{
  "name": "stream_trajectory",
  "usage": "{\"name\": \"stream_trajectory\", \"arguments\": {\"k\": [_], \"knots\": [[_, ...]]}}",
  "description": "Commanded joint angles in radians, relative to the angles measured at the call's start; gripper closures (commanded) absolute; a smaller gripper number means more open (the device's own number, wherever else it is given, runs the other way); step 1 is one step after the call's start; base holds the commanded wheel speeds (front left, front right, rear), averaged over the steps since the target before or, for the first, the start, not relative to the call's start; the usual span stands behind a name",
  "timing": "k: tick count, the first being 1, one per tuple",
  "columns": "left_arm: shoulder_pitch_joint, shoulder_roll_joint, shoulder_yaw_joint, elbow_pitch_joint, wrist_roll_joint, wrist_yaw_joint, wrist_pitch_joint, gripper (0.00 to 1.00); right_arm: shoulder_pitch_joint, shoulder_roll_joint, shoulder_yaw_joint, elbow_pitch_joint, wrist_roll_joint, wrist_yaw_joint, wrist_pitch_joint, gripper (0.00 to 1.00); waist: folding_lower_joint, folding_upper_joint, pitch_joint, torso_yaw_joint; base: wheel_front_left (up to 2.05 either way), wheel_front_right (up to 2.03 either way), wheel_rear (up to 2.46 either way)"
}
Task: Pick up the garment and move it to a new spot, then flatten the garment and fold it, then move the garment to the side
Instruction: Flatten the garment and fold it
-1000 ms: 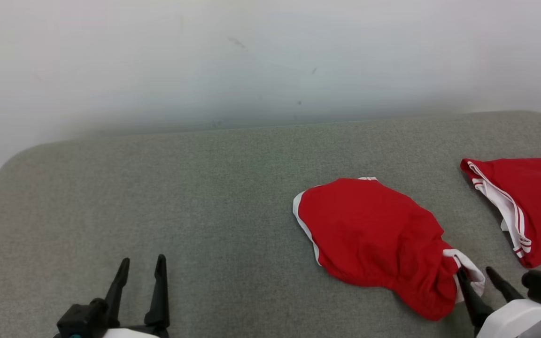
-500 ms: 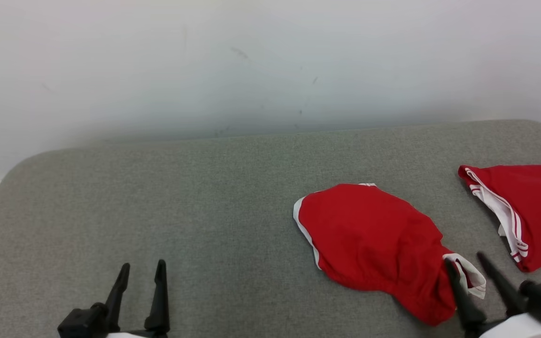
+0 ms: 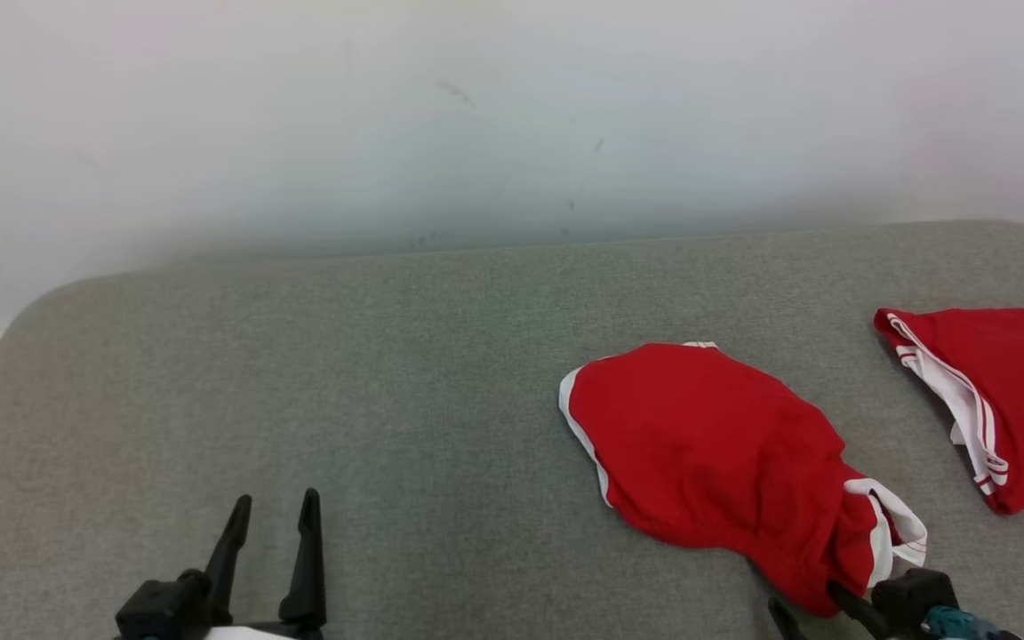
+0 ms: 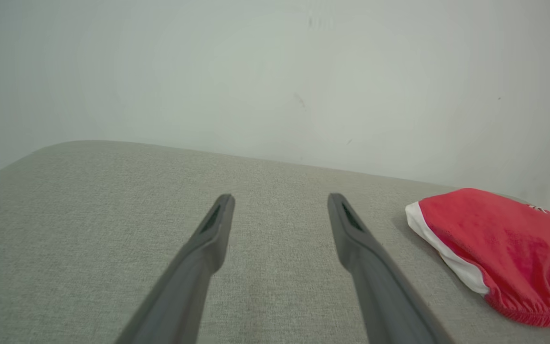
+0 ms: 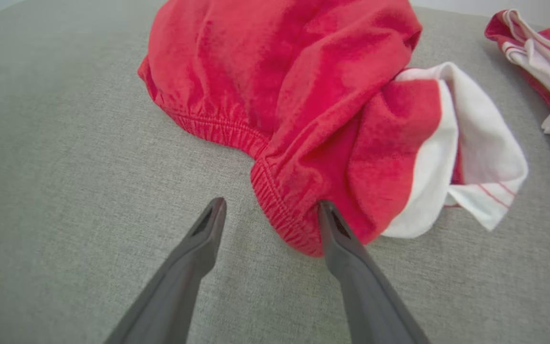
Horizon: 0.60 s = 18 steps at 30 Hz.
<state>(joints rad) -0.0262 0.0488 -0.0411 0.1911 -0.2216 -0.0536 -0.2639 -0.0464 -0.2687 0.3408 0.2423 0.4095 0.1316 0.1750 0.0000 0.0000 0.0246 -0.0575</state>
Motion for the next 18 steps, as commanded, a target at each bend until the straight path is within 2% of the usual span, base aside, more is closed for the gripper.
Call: {"name": "stream_trajectory", "arguments": {"k": [1, 7, 8, 9, 10, 11, 18], "knots": [[-0.005, 0.004, 0.001, 0.003, -0.016, -0.002, 0.000, 0.00, -0.016, 0.004, -0.006, 0.017, -0.020, -0.002, 0.009, 0.00, 0.0000, 0.0000, 0.003, 0.005, 0.00, 0.00, 0.00], [-0.016, 0.004, -0.006, 0.010, -0.019, -0.003, 0.000, 0.00, -0.056, 0.029, -0.013, 0.108, -0.074, -0.002, 0.050, 0.00, 0.0000, 0.0000, 0.018, 0.035, 0.00, 0.00, 0.00], [-0.018, 0.004, -0.007, 0.011, -0.021, -0.003, 0.000, 0.00, -0.061, 0.031, -0.016, 0.123, -0.082, -0.002, 0.051, 0.06, 0.0000, 0.0000, 0.020, 0.040, 0.00, 0.00, 0.00], [-0.019, 0.004, -0.008, 0.012, -0.022, -0.001, 0.000, 0.00, -0.065, 0.033, -0.017, 0.137, -0.087, -0.002, 0.052, 0.46, 0.0000, 0.0000, 0.022, 0.046, 0.00, 0.00, 0.00], [-0.020, 0.004, -0.010, 0.012, -0.020, -0.001, 0.000, 0.00, -0.070, 0.035, -0.017, 0.146, -0.090, -0.002, 0.049, 0.80, 0.0000, 0.0000, 0.024, 0.052, 0.00, 0.00, 0.00], [-0.021, 0.004, -0.011, 0.013, -0.020, -0.001, 0.000, 0.00, -0.075, 0.035, -0.021, 0.156, -0.090, -0.002, 0.045, 1.00, 0.0000, 0.0000, 0.025, 0.058, 0.00, 0.00, 0.00], [-0.015, 0.004, -0.008, 0.017, -0.018, -0.002, 0.000, 0.00, -0.089, 0.058, -0.010, 0.108, -0.010, -0.002, 0.014, 1.00, 0.0000, 0.0000, 0.016, 0.089, 0.00, 0.00, 0.00]]}}
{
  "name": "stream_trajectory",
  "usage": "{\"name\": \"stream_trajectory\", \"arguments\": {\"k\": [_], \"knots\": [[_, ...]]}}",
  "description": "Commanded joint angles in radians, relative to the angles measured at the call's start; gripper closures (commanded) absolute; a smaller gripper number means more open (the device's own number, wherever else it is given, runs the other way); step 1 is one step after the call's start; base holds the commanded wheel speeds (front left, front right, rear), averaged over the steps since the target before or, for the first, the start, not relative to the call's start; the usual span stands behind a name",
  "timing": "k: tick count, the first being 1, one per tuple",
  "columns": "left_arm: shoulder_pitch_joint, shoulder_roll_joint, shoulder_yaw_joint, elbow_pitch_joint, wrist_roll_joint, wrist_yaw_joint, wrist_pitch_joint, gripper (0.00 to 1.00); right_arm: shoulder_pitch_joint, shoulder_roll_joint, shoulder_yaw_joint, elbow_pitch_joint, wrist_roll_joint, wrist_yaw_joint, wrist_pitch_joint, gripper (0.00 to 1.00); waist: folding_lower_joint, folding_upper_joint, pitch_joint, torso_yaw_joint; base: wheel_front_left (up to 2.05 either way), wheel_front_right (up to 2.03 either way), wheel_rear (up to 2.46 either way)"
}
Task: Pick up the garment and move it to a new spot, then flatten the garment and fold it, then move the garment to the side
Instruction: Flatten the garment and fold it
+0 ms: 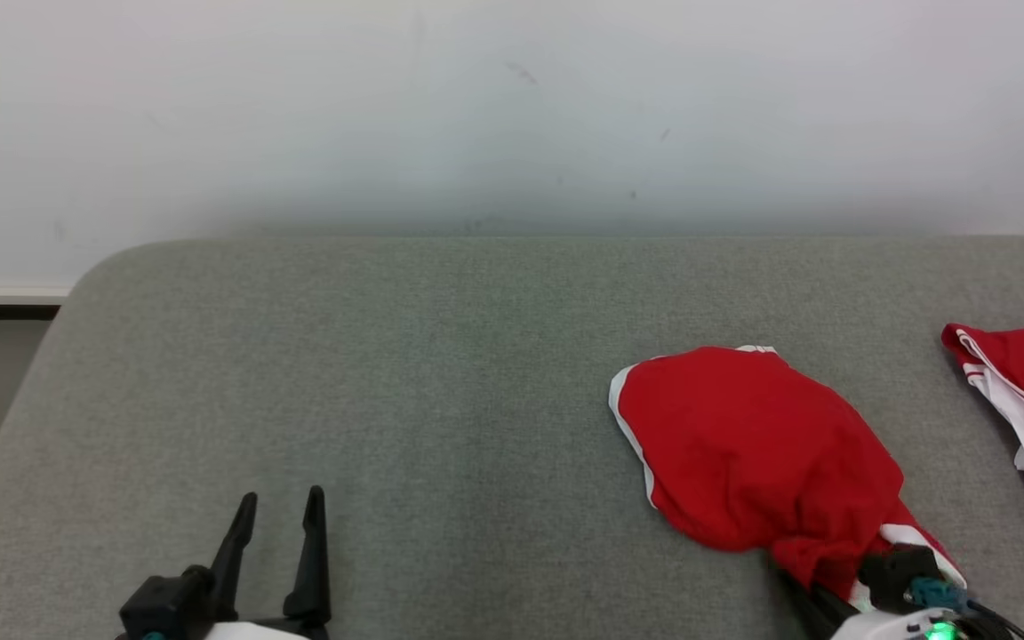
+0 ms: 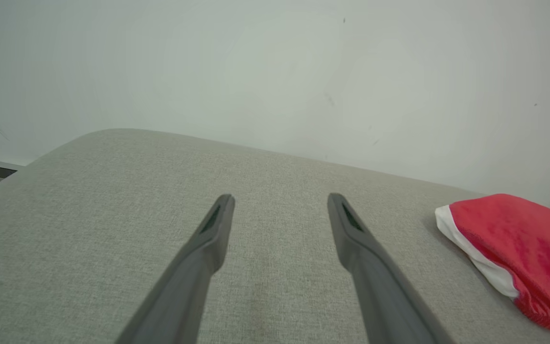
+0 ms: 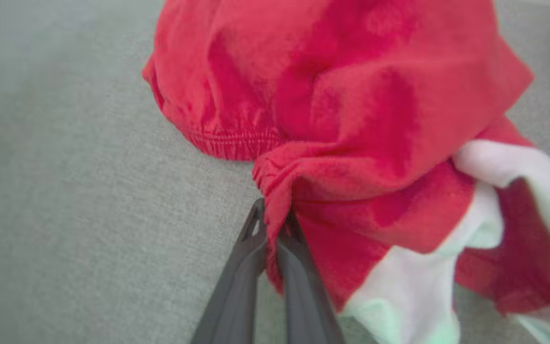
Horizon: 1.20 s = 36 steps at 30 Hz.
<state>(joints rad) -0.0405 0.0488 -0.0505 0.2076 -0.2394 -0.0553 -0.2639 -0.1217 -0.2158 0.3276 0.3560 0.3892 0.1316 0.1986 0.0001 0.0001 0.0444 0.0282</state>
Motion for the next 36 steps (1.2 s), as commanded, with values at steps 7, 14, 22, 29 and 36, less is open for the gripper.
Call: {"name": "stream_trajectory", "arguments": {"k": [7, 14, 22, 29, 36], "knots": [[-0.006, 0.004, 0.001, 0.002, 0.011, -0.004, 0.000, 0.00, -0.094, 0.018, 0.099, -0.096, 0.149, -0.002, 0.019, 1.00, -0.0001, -0.0001, -0.005, 0.032, 0.00, 0.00, 0.00], [-0.030, 0.004, -0.013, -0.003, 0.002, -0.005, 0.000, 0.00, -0.230, 0.103, 0.156, -0.021, 0.321, -0.002, 0.043, 1.00, -0.0001, -0.0001, 0.030, 0.085, 0.00, 0.00, 0.00], [-0.062, 0.004, -0.047, 0.001, -0.016, 0.007, 0.000, 0.00, -0.364, 0.160, 0.278, 0.126, 0.534, -0.002, 0.037, 1.00, -0.0001, -0.0001, 0.068, 0.130, 0.00, 0.00, 0.00], [-0.078, 0.004, -0.061, 0.009, -0.019, 0.012, 0.000, 0.00, -0.434, 0.163, 0.447, 0.228, 0.652, -0.002, 0.042, 0.00, -0.0001, -0.0001, 0.079, 0.139, 0.00, 0.00, 0.00], [-0.058, 0.004, -0.036, 0.016, 0.001, 0.008, 0.000, 0.00, -0.461, 0.163, 0.561, 0.274, 0.733, -0.002, 0.066, 0.00, -0.0001, -0.0001, 0.035, 0.084, 0.00, 0.00, 0.00]]}}
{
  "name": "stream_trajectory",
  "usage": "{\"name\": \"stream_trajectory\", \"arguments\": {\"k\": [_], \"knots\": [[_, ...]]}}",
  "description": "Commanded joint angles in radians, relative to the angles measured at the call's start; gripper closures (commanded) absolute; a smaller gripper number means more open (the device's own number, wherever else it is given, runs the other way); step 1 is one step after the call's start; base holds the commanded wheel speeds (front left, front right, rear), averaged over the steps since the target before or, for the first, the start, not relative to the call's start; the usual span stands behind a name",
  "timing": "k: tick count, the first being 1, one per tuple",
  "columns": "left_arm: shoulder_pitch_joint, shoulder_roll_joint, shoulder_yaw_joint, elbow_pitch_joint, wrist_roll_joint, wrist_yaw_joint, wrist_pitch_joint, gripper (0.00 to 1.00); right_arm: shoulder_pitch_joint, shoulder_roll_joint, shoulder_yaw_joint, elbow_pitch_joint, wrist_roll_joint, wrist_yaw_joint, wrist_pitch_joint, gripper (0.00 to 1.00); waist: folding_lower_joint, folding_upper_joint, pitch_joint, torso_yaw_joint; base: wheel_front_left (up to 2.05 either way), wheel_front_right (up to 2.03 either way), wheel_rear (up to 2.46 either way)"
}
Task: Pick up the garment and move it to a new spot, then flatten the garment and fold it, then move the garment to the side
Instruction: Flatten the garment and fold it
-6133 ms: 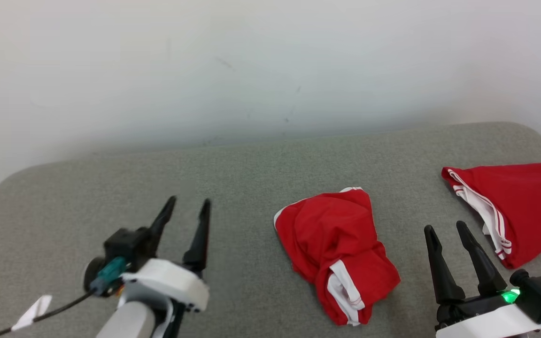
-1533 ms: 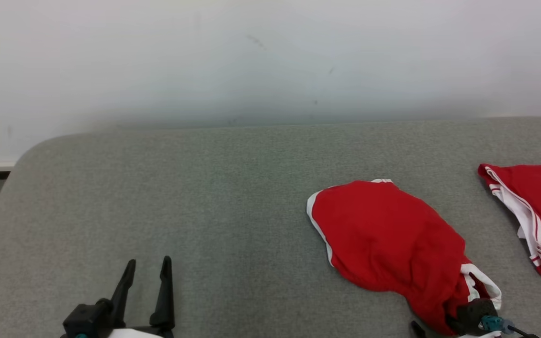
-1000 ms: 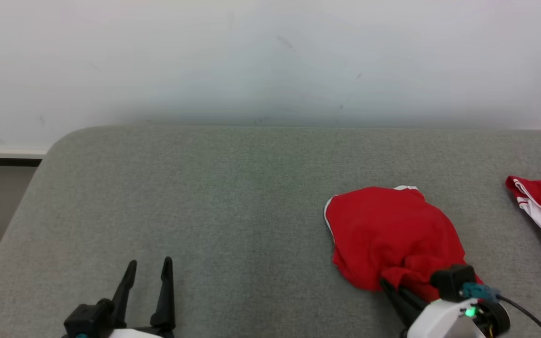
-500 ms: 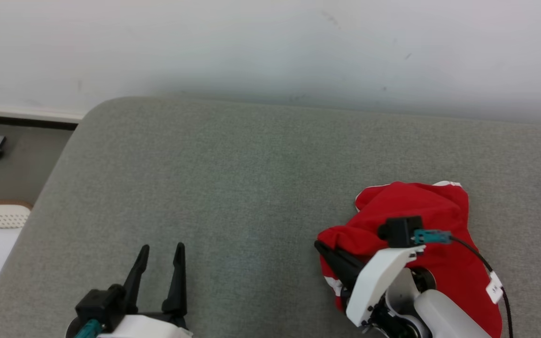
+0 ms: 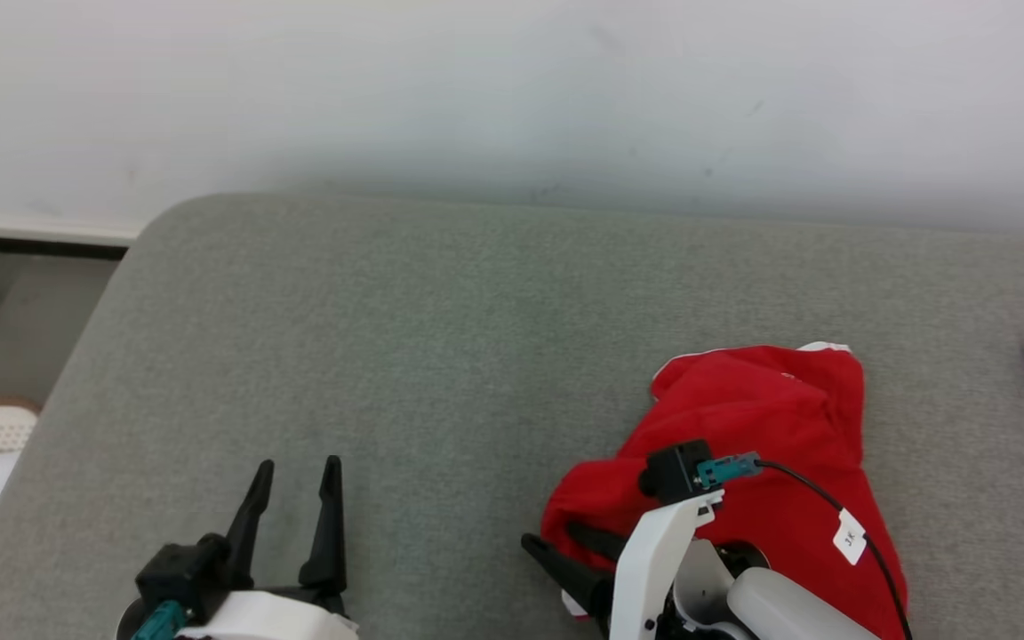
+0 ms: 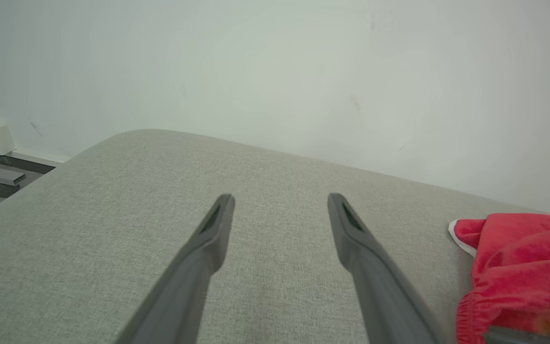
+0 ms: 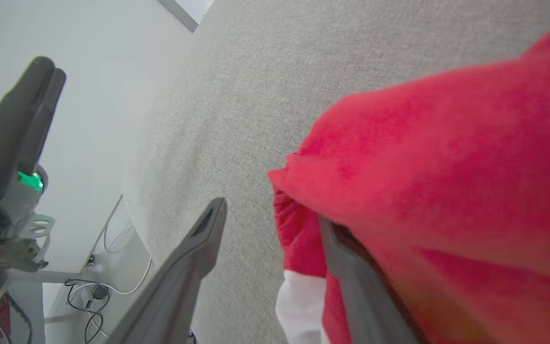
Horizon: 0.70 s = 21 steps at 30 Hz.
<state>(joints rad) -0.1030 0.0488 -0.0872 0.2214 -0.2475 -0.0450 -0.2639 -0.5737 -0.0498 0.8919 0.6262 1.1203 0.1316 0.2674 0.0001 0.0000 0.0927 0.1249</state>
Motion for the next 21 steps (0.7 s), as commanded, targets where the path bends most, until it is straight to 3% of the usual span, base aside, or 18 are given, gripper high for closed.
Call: {"name": "stream_trajectory", "arguments": {"k": [1, 10, 16, 21], "knots": [[0.008, 0.004, 0.005, 0.002, 0.011, -0.003, 0.000, 0.00, -0.012, -0.005, 0.005, -0.002, 0.003, -0.002, 0.002, 0.00, -0.0001, 0.0000, -0.022, -0.024, 0.00, 0.00, 0.00], [0.043, 0.004, 0.025, -0.008, 0.018, -0.005, 0.000, 0.00, 0.057, -0.174, -0.051, -0.183, 0.021, -0.002, -0.049, 0.00, -0.0001, 0.0000, -0.081, -0.117, 0.00, 0.00, 0.00], [0.053, 0.004, 0.031, -0.016, 0.020, -0.005, 0.000, 0.00, 0.152, -0.297, -0.193, -0.334, -0.035, -0.002, -0.205, 0.00, -0.0001, 0.0000, -0.086, -0.163, 0.00, 0.00, 0.00], [0.059, 0.004, 0.033, -0.021, 0.019, -0.005, 0.000, 0.00, 0.258, -0.346, -0.327, -0.392, -0.121, -0.002, -0.331, 0.00, -0.0001, 0.0000, -0.087, -0.189, 0.00, 0.00, 0.00]]}}
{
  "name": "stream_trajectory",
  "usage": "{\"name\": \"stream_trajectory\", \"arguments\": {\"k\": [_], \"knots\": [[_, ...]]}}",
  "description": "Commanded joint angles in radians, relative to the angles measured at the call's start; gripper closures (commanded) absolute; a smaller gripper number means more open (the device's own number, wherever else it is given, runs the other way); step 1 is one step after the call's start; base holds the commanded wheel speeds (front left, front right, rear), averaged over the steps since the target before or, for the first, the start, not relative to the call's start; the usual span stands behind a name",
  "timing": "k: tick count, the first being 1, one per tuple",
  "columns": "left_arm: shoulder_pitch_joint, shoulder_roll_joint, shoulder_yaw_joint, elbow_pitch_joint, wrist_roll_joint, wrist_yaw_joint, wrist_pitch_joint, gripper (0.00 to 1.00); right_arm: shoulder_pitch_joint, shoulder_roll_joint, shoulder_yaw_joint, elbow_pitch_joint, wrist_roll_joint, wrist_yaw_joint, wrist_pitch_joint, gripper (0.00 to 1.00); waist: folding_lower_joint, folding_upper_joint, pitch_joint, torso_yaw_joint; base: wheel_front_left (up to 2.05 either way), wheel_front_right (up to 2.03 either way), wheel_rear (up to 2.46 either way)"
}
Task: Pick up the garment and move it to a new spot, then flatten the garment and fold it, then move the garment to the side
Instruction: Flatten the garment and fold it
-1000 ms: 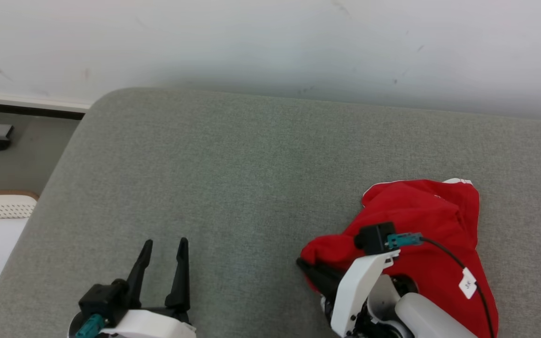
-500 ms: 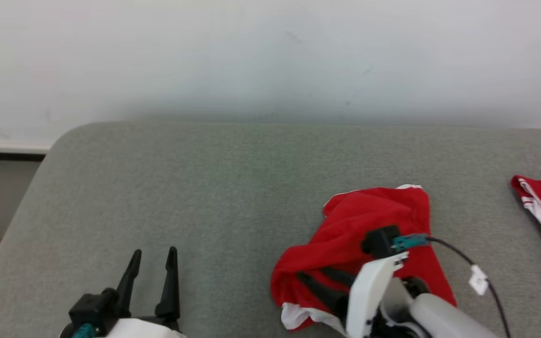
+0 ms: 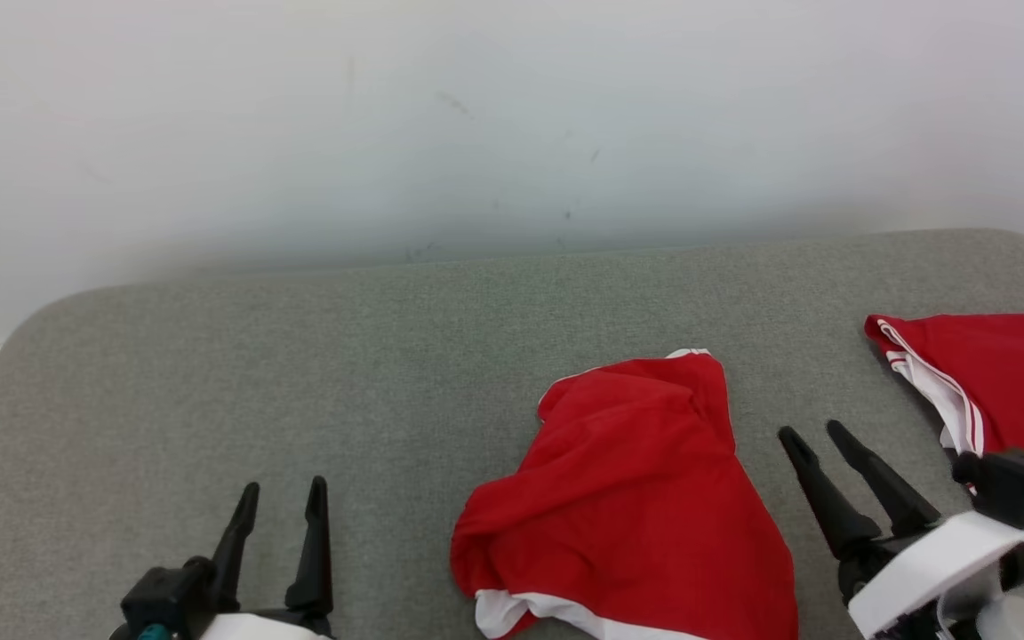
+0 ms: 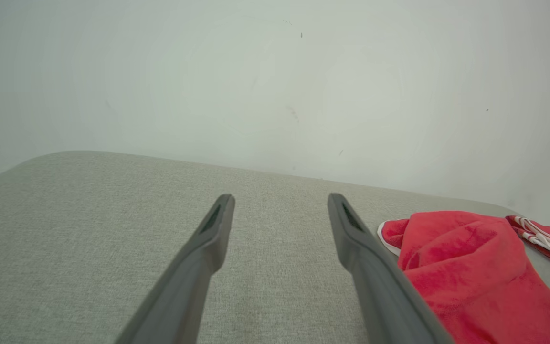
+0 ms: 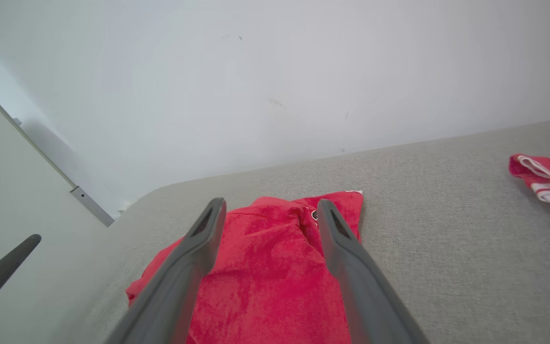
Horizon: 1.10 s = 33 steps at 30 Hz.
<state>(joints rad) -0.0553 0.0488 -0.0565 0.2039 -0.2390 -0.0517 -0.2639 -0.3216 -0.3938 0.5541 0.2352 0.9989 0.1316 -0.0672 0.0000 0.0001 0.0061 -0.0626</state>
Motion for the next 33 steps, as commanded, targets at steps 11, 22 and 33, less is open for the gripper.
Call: {"name": "stream_trajectory", "arguments": {"k": [11, 22, 33], "knots": [[0.011, 0.004, 0.005, 0.004, 0.014, -0.021, 0.000, 0.00, 0.190, 0.077, -0.210, -0.042, -0.154, -0.002, -0.066, 0.00, 0.0000, -0.0001, 0.013, -0.034, 0.00, 0.00, 0.00], [-0.016, 0.005, -0.093, 0.121, -0.071, -0.064, 0.042, 0.00, 0.225, 0.147, -0.310, -0.090, -0.249, -0.002, -0.063, 0.00, 0.0000, -0.0001, 0.024, -0.037, 0.00, 0.00, 0.00], [-0.061, 0.042, -0.210, 0.186, -0.184, -0.078, 0.277, 0.00, 0.228, 0.185, -0.344, -0.087, -0.269, -0.002, -0.067, 0.00, 0.0000, -0.0001, 0.053, -0.089, 0.00, 0.00, 0.00]]}}
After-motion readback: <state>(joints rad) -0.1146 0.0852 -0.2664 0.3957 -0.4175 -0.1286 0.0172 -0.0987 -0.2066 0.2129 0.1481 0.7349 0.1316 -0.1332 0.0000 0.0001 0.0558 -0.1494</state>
